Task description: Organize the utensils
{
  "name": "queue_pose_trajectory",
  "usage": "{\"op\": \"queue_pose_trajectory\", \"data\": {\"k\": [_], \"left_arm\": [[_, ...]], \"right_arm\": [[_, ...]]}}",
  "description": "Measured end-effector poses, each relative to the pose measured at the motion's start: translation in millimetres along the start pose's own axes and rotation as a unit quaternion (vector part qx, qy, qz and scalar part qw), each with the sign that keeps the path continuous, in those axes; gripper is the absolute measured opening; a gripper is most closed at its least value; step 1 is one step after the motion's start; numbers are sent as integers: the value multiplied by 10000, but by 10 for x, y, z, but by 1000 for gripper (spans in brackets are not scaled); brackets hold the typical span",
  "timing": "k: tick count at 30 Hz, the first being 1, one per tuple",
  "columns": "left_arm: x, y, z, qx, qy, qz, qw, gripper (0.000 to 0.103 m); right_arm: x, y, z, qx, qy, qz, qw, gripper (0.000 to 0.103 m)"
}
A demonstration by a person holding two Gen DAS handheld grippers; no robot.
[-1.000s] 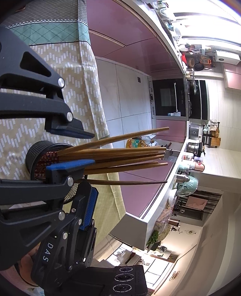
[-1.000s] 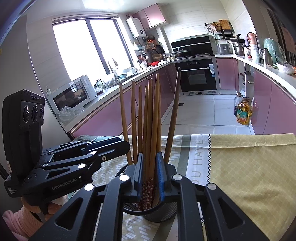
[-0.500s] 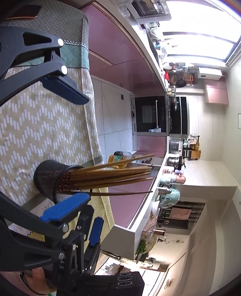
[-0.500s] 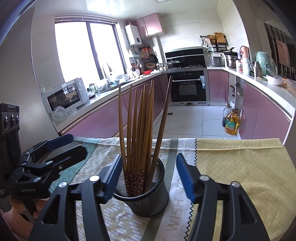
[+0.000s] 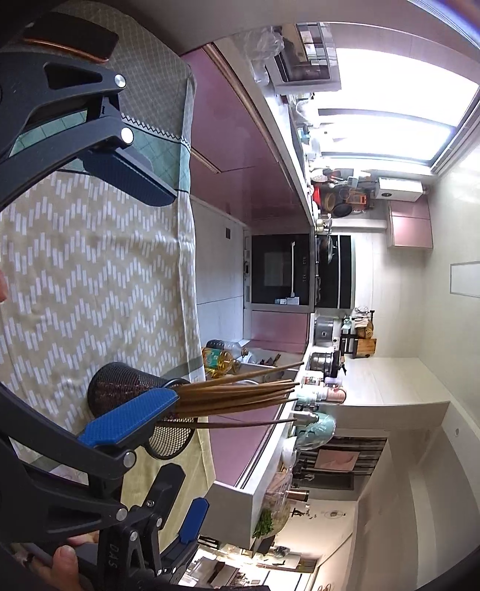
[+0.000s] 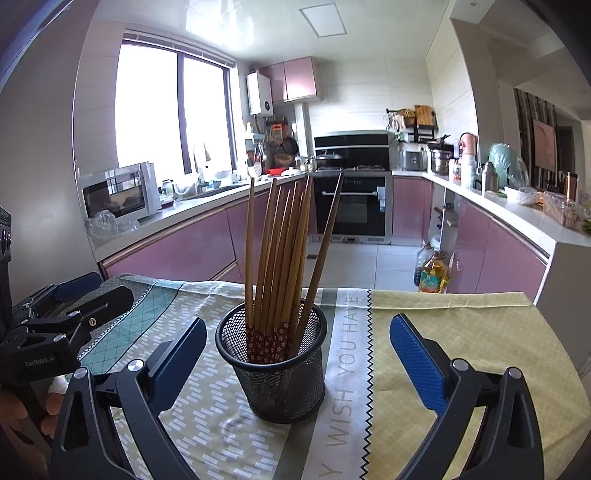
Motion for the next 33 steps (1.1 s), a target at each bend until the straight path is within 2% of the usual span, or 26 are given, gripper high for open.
{"op": "queue_pose_trajectory", "data": {"k": [7, 13, 33], "left_arm": [[157, 58, -79, 30, -192, 346, 9992, 97], [231, 62, -104, 157, -206, 449, 9987, 97], [310, 95, -166, 214, -353, 624, 9972, 97]], "right_arm": [[181, 50, -136, 54, 262, 378, 9989, 96], [250, 75, -232, 108, 369, 491, 9981, 96], [277, 81, -241, 11, 444, 600, 9972, 96]]}}
Point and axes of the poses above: each gripper's, at about its wrist camera, not at the fingertips, and x roughly against the way its jaws point, z to its right, y to its underside, the point moved 6 cm from there along -x, roughly the way its jaws point, and after that the axes turned 9 degrees about x, right-handed, at the moved point
